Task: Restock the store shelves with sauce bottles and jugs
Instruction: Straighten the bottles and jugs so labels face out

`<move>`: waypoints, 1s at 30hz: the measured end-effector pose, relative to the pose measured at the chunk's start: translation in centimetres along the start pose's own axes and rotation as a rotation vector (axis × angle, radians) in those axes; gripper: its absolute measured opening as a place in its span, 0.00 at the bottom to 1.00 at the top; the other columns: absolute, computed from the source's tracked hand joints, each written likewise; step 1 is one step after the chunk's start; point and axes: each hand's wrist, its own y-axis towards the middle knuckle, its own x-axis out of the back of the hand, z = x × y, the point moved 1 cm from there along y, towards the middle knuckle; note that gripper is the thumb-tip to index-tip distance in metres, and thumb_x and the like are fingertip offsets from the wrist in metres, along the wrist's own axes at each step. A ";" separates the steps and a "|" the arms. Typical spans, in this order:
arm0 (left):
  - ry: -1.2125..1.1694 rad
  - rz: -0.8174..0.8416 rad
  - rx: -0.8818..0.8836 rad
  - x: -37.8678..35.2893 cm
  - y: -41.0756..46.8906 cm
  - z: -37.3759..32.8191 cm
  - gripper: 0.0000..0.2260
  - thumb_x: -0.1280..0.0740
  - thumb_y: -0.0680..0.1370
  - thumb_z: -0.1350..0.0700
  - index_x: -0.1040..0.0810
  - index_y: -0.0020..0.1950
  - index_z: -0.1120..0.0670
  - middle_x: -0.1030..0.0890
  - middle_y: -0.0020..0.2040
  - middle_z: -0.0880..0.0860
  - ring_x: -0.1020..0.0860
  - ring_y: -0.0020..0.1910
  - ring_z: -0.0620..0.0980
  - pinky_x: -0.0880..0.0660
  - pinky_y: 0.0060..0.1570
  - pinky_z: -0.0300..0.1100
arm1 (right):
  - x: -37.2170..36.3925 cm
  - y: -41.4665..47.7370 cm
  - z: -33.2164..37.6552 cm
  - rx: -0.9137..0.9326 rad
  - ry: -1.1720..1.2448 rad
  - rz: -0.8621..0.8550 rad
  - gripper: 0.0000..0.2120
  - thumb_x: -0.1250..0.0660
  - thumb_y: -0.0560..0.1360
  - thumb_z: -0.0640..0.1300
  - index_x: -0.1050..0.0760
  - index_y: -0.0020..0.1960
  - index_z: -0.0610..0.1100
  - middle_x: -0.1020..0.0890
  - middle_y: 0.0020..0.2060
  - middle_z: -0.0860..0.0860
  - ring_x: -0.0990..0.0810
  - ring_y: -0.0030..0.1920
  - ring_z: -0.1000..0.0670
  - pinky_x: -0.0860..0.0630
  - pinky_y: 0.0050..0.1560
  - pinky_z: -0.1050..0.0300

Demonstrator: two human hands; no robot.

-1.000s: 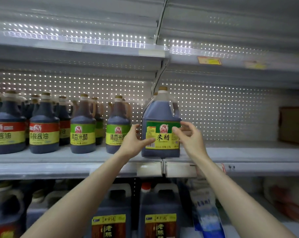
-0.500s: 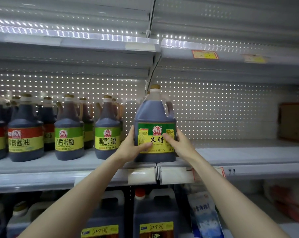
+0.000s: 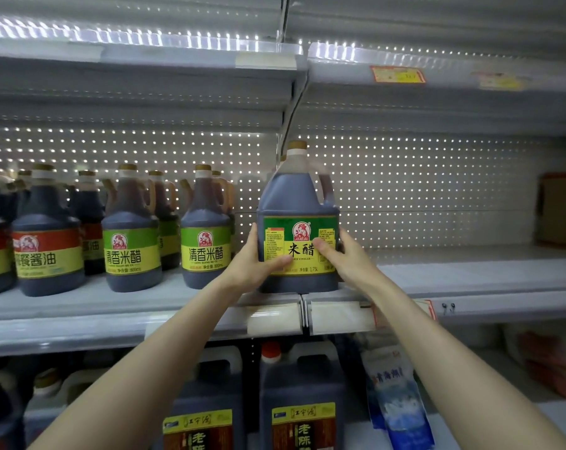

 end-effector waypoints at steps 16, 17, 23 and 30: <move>-0.031 -0.009 0.071 -0.6 0.2 -0.8 0.27 0.30 0.74 0.63 0.36 0.70 0.52 0.19 0.53 0.49 0.19 0.50 0.42 0.22 0.53 0.40 | 0.5 1.7 -1.0 -0.023 -0.021 0.091 0.15 0.35 0.78 0.50 0.32 0.61 0.46 0.20 0.51 0.55 0.21 0.50 0.55 0.25 0.45 0.66; -0.029 -0.010 0.074 -0.6 0.4 -0.7 0.28 0.30 0.74 0.63 0.37 0.70 0.51 0.19 0.54 0.49 0.19 0.50 0.43 0.22 0.52 0.40 | 0.5 1.8 -1.1 -0.026 -0.020 0.087 0.16 0.35 0.77 0.50 0.31 0.62 0.46 0.20 0.52 0.54 0.20 0.51 0.54 0.24 0.46 0.64; -0.025 0.004 0.102 -0.5 1.3 -0.4 0.30 0.30 0.75 0.62 0.39 0.73 0.52 0.19 0.55 0.49 0.20 0.51 0.42 0.23 0.47 0.36 | 0.3 2.9 -2.0 -0.050 -0.056 0.078 0.17 0.34 0.77 0.54 0.31 0.62 0.49 0.19 0.55 0.52 0.20 0.56 0.50 0.25 0.61 0.47; -0.023 0.013 0.110 -0.3 2.0 -0.2 0.27 0.31 0.75 0.62 0.37 0.71 0.53 0.20 0.53 0.47 0.21 0.50 0.41 0.24 0.48 0.37 | 0.0 3.8 -2.7 -0.051 -0.076 0.070 0.19 0.35 0.75 0.58 0.31 0.62 0.51 0.19 0.56 0.53 0.20 0.56 0.50 0.25 0.62 0.45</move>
